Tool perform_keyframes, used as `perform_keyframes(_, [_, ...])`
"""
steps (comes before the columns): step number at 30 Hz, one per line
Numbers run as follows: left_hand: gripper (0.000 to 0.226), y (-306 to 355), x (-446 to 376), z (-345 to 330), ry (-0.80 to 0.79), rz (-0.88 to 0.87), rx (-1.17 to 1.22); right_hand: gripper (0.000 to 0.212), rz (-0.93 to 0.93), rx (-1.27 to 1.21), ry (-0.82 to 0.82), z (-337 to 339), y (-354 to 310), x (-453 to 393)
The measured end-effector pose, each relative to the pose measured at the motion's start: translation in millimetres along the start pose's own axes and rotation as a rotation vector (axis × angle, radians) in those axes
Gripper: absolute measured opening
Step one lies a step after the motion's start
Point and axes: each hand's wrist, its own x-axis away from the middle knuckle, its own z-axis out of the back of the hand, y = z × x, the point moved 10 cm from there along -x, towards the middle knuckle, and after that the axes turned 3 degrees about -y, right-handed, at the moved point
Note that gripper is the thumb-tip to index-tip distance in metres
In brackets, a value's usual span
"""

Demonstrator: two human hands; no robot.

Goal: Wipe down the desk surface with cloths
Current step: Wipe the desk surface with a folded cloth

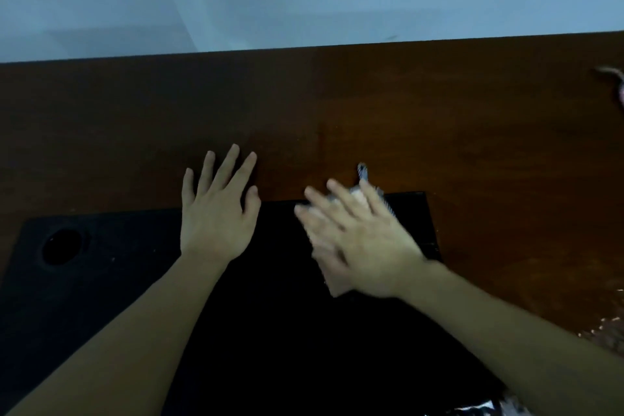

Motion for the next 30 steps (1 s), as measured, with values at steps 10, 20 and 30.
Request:
perform_keyframes(10, [0.059, 1, 0, -1, -0.015, -0.002, -0.014, 0.061, -0.38, -0.051, 0.068, 44, 86, -85])
perform_keyframes(20, [0.057, 2, 0, -1, -0.033, -0.017, -0.006, 0.064, -0.083, -0.03, -0.004, -3, -9, -8])
perform_keyframes(30, [0.057, 2, -2, 0, -0.047, -0.025, -0.003, 0.06, -0.518, -0.088, 0.061, 45, 104, -81])
